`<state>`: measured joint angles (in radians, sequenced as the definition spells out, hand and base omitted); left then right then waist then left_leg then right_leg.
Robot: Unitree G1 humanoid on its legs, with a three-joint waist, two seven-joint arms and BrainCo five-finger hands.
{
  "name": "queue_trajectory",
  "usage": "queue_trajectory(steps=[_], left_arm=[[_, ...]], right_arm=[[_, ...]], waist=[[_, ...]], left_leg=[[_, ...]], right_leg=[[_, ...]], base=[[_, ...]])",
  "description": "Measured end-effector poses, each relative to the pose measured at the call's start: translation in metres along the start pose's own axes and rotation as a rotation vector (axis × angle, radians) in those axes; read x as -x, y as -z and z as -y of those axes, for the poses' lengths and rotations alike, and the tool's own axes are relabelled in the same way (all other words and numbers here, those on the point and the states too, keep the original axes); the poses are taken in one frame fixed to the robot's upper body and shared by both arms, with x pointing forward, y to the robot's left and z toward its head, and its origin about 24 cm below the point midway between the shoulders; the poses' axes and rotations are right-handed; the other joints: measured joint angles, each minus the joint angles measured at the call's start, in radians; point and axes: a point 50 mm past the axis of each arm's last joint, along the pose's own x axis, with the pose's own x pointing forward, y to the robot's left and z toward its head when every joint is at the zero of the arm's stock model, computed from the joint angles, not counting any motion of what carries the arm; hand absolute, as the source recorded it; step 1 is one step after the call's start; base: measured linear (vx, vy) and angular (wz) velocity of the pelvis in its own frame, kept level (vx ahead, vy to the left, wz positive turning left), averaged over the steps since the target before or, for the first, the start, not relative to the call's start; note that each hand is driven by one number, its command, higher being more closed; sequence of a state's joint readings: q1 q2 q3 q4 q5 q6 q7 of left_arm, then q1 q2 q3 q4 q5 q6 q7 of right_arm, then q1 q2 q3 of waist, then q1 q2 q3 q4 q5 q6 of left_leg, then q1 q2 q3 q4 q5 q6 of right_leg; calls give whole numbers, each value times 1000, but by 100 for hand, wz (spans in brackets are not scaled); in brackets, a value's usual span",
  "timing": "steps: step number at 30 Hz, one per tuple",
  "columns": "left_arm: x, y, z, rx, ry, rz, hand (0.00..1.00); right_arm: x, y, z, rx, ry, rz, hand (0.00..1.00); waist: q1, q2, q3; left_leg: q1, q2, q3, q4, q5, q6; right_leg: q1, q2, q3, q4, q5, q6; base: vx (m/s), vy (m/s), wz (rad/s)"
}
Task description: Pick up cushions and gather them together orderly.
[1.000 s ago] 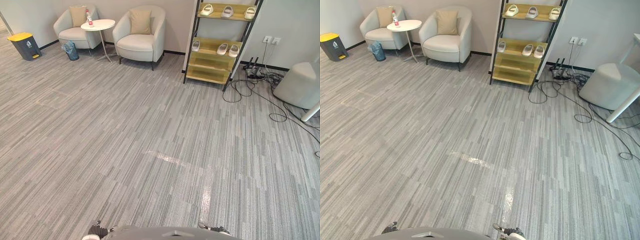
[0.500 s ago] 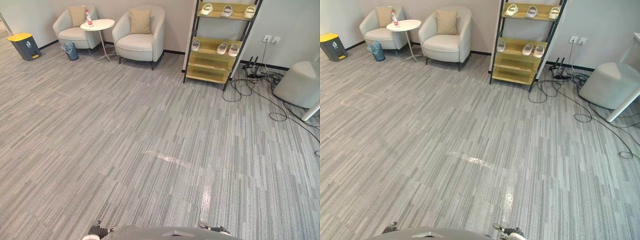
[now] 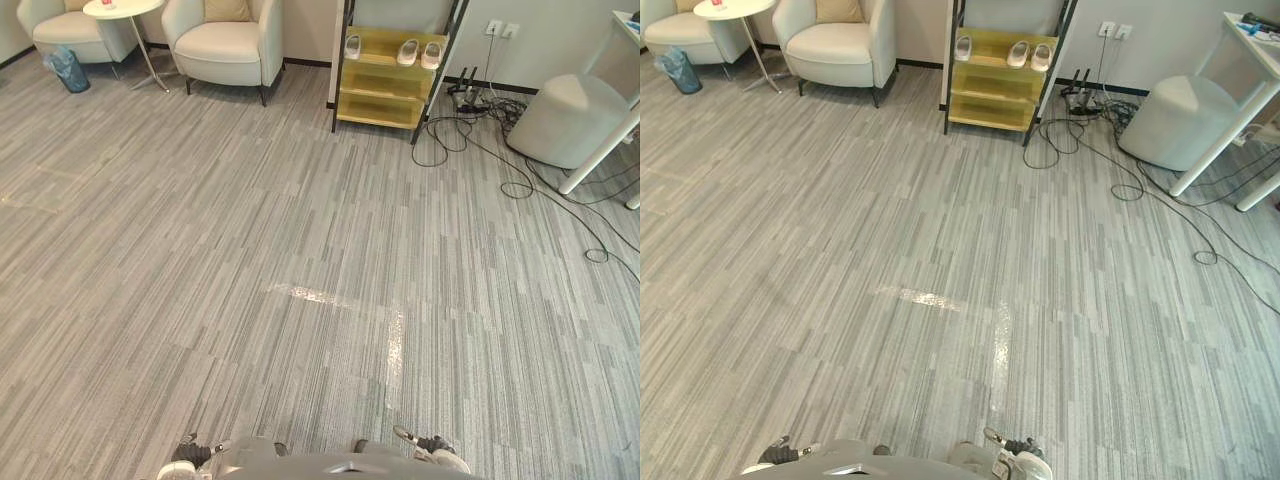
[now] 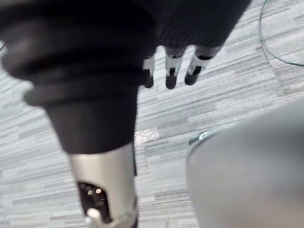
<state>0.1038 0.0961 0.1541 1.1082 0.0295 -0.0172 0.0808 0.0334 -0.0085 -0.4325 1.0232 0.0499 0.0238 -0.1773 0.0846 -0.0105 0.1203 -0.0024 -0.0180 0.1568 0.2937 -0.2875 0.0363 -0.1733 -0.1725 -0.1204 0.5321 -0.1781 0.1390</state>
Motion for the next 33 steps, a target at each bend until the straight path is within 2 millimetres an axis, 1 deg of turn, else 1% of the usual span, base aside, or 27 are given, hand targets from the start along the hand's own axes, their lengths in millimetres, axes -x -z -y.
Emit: queue_trajectory(steps=[1, 2, 3, 4, 7, 8, 9, 10, 11, 12, 13, 14, 15, 16, 17, 18, 19, 20, 22, 24, 26, 27, 29, 30, 31, 32, 33], left_arm=[[-1, -7, -2, 2, -5, 15, 0], [-2, -7, -3, 3, -8, 15, 0], [-2, -7, -4, 3, -10, 14, 0], [-2, -8, -4, 2, -11, 15, 0], [-4, -20, 1, 3, 1, 43, 0], [-4, -27, 8, 7, 18, 60, 0], [-5, -31, 8, 3, 20, 71, 0], [-5, -33, 8, 2, 19, 74, 0], [-5, -37, 11, 4, 26, 85, 0], [-5, -42, 22, 15, 52, 98, 0], [-3, -44, 35, 25, 81, 108, 0], [-3, -44, 40, 31, 93, 107, 0], [-2, -43, 44, 48, 101, 106, 0], [-2, -45, 42, 61, 94, 113, 0], [-2, -45, 42, 66, 92, 116, 0], [-1, -48, 41, 76, 90, 130, 0], [-1, -53, 39, 95, 86, 155, 0], [0, -56, 38, 105, 82, 168, 0], [0, -60, 37, 123, 78, 187, 0], [0, -62, 38, 124, 79, 192, 0], [1, -64, 40, 127, 83, 200, 0], [1, -65, 40, 128, 84, 204, 0], [2, -67, 44, 125, 93, 211, 0], [2, -62, 48, 129, 100, 193, 0], [2, -60, 49, 130, 101, 184, 0], [1, -62, 44, 125, 90, 190, 0], [0, -64, 37, 117, 73, 197, 0]], right_arm=[[-1, -9, -2, -5, -5, 32, 0], [0, -9, -3, -5, -8, 33, 0], [0, -9, -4, 1, -12, 33, 0], [0, -9, -4, 4, -15, 35, 0], [-2, -23, -11, 6, -32, 71, 0], [-3, -33, -12, 11, -35, 98, 0], [-3, -35, -13, 26, -37, 104, 0], [-3, -34, -12, 27, -36, 99, 0], [-3, -30, -10, 24, -29, 90, 0], [-5, -38, -4, 29, -15, 110, 0], [-5, -40, -2, 22, -8, 114, 0], [-5, -40, -1, 13, -4, 113, 0], [-5, -40, 0, 7, -1, 112, 0], [-5, -39, -3, 16, -8, 112, 0], [-5, -37, -3, 24, -12, 108, 0], [-3, -31, -6, 54, -23, 98, 0], [-2, -28, -12, 80, -43, 97, 0], [-2, -29, -13, 83, -47, 98, 0], [-1, -29, -15, 90, -54, 98, 0], [-2, -28, -14, 90, -50, 97, 0], [-1, -30, -16, 79, -55, 101, 0], [-1, -30, -17, 78, -56, 102, 0], [1, -28, -20, 69, -63, 109, 0], [2, -30, -22, 81, -70, 117, 0], [2, -30, -22, 82, -69, 119, 0], [2, -27, -24, 81, -76, 110, 0], [5, -21, -32, 89, -98, 99, 0]], waist=[[-10, -1, 26], [-11, -2, 29], [-9, -8, 25], [-10, -9, 25], [-38, 5, 34], [-52, 29, 49], [-59, 25, 52], [-61, 16, 53], [-65, 8, 55], [-66, 39, 59], [-70, 51, 59], [-71, 56, 59], [-76, 64, 61], [-91, 68, 63], [-93, 70, 64], [-82, 72, 63], [-67, 72, 64], [-56, 72, 66], [-43, 65, 70], [-37, 70, 70], [-31, 66, 73], [-30, 62, 75], [-25, 59, 75], [-21, 76, 65], [-20, 87, 59], [-21, 65, 44], [-23, 20, 35]], left_leg=[[44, -7, -15, -7, -13, 16], [58, -3, -20, -9, -23, 17], [92, 1, -26, -34, -31, 15], [107, 3, -29, -49, -32, 14], [153, 23, -58, -121, -31, 12], [191, 49, -76, -160, -29, 8], [215, 47, -90, -175, -22, -4], [224, 41, -103, -176, -22, -11], [249, 39, -131, -175, -32, -35], [259, 68, -141, -167, -16, -71], [253, 71, -150, -133, 20, -98], [245, 73, -150, -107, 35, -101], [212, 85, -150, -17, 65, -100], [141, 107, -149, 183, 115, -113], [99, 121, -147, 301, 159, -120], [13, 160, -136, 523, 224, -138], [-81, 216, -74, 719, 216, -125], [-139, 245, -36, 791, 198, -97], [-224, 269, 9, 821, 151, -87], [-267, 278, 28, 792, 117, -87], [-301, 262, 72, 585, 52, -83], [-306, 243, 67, 502, 49, -80], [-306, 166, -10, 213, 79, -95], [-302, 155, -79, 96, 134, -101], [-296, 156, -109, 69, 167, -105], [-289, 133, -111, 112, 208, -87], [-277, 116, -76, 131, 173, -85]], right_leg=[[-70, -20, -41, 169, -18, -13], [-86, -19, -56, 194, -49, -22], [-112, -8, -90, 189, -85, -46], [-128, -1, -110, 177, -94, -56], [-234, 63, -158, 63, -71, -99], [-271, 112, -163, -30, -21, -125], [-278, 139, -144, -144, 61, -122], [-278, 143, -129, -194, 101, -121], [-268, 137, -86, -211, 250, -163], [-272, 139, -113, -136, 191, -193], [-277, 125, -131, -82, 130, -207], [-271, 124, -136, -71, 111, -216], [-231, 130, -153, -76, 77, -218], [-161, 139, -177, -110, 51, -215], [-121, 146, -185, -138, 44, -217], [-47, 166, -191, -182, 32, -226], [25, 187, -186, -220, 20, -237], [69, 195, -173, -245, 13, -236], [138, 196, -145, -282, -2, -225], [178, 193, -133, -303, -8, -216], [252, 168, -102, -333, -12, -206], [268, 157, -93, -341, -15, -201], [277, 121, -46, -338, -40, -154], [273, 127, -13, -329, -63, -115], [274, 134, 5, -319, -79, -95], [276, 113, 46, -283, -112, -77], [274, 82, 67, -265, -117, -79]], base=[[239, 86, 16], [348, 73, 18], [310, 42, 9], [394, 28, 15], [370, -20, 29], [461, -59, 47], [574, -84, 51], [529, -111, 68], [548, -154, 64], [650, -208, 71], [541, -182, 43], [539, -184, 40], [518, -190, 46], [498, -192, 50], [443, -162, 38], [484, -145, 3], [463, -121, -14], [437, -90, -26], [314, -1, -27], [235, 56, -28], [349, 164, -36], [319, 192, -42], [274, 258, -63], [249, 317, -76], [270, 370, -86], [367, 404, -64], [374, 383, -59]])
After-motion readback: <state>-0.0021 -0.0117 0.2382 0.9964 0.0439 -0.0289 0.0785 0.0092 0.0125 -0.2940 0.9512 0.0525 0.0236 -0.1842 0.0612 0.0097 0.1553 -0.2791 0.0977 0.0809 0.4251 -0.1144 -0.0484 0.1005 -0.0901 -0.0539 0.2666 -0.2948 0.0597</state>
